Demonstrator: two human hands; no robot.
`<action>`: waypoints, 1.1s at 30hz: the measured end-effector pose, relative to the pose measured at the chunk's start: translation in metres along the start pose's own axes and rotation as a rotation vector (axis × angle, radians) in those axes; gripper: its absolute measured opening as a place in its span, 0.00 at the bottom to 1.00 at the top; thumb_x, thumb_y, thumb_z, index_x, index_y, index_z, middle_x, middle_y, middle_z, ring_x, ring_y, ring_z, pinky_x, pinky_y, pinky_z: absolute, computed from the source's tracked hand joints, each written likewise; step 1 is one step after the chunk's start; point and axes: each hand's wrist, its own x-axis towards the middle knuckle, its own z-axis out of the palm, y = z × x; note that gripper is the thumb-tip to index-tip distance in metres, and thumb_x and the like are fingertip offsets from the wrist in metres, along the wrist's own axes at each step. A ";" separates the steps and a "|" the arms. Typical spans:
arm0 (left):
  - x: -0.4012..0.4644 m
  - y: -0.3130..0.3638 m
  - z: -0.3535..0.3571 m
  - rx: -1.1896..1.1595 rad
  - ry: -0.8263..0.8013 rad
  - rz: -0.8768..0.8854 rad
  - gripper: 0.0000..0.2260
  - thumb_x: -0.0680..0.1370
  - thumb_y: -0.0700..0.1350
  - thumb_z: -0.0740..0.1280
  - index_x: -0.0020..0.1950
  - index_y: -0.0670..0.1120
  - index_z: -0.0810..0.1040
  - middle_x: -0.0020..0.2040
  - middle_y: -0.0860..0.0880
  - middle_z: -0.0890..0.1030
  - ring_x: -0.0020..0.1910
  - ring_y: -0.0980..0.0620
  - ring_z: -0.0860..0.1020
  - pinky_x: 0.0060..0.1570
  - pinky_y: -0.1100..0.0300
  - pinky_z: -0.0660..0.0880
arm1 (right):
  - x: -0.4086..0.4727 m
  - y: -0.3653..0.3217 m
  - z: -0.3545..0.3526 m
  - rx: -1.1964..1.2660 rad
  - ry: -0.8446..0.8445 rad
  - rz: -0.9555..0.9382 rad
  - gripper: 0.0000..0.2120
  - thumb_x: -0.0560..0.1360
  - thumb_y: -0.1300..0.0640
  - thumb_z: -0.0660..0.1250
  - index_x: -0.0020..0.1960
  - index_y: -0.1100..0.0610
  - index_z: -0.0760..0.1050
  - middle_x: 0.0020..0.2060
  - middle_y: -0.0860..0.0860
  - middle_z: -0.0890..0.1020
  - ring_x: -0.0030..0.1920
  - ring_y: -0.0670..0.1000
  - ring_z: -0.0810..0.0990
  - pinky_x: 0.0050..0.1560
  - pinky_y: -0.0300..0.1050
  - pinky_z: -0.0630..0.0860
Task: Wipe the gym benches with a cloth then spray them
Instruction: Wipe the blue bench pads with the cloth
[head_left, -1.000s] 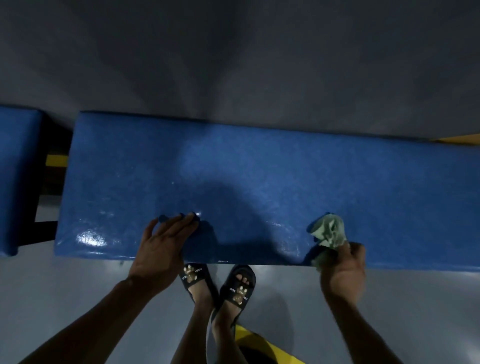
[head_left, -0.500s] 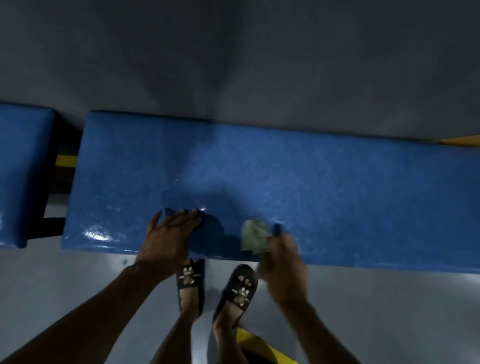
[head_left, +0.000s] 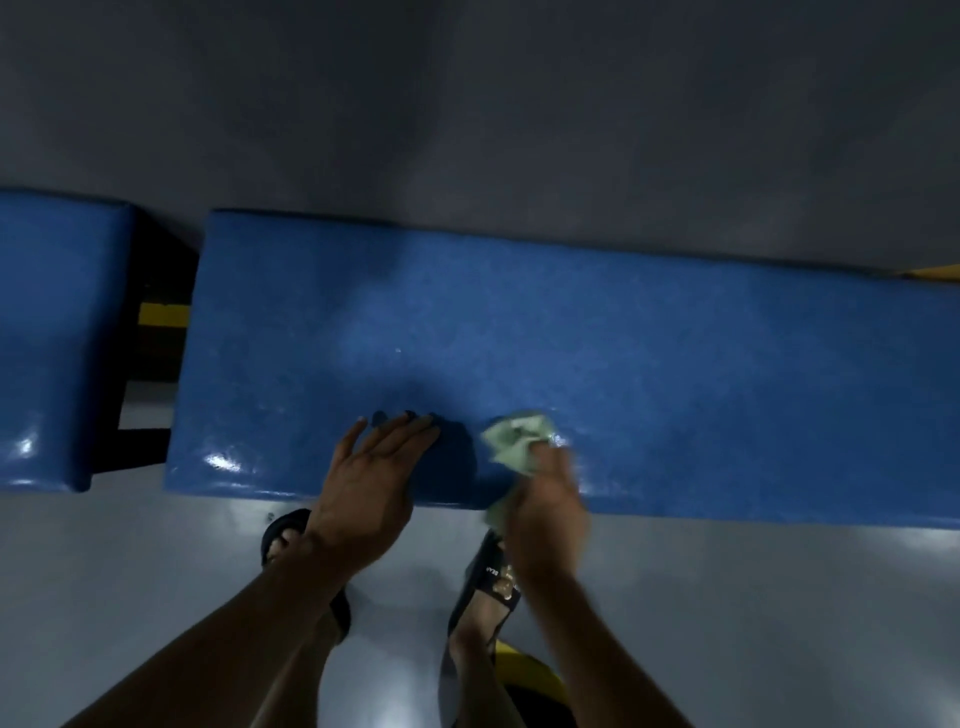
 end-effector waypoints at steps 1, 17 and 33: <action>-0.006 -0.005 -0.004 -0.014 0.016 0.005 0.31 0.69 0.41 0.59 0.74 0.50 0.69 0.73 0.52 0.70 0.73 0.50 0.66 0.73 0.42 0.59 | -0.014 -0.027 0.012 0.024 -0.060 -0.111 0.16 0.77 0.59 0.55 0.59 0.56 0.77 0.48 0.49 0.79 0.45 0.54 0.79 0.42 0.40 0.77; -0.070 -0.118 -0.054 0.003 0.019 -0.051 0.27 0.74 0.46 0.53 0.72 0.47 0.71 0.73 0.50 0.70 0.73 0.49 0.65 0.71 0.46 0.60 | 0.005 -0.011 0.010 -0.153 0.019 0.204 0.19 0.69 0.56 0.62 0.59 0.54 0.71 0.50 0.56 0.71 0.45 0.63 0.77 0.40 0.49 0.71; -0.082 -0.154 -0.062 -0.027 0.004 -0.063 0.27 0.74 0.46 0.52 0.73 0.47 0.71 0.73 0.49 0.70 0.72 0.46 0.67 0.70 0.41 0.65 | 0.011 -0.010 -0.007 -0.132 -0.015 0.244 0.22 0.71 0.48 0.57 0.61 0.57 0.71 0.50 0.59 0.71 0.47 0.66 0.77 0.42 0.49 0.68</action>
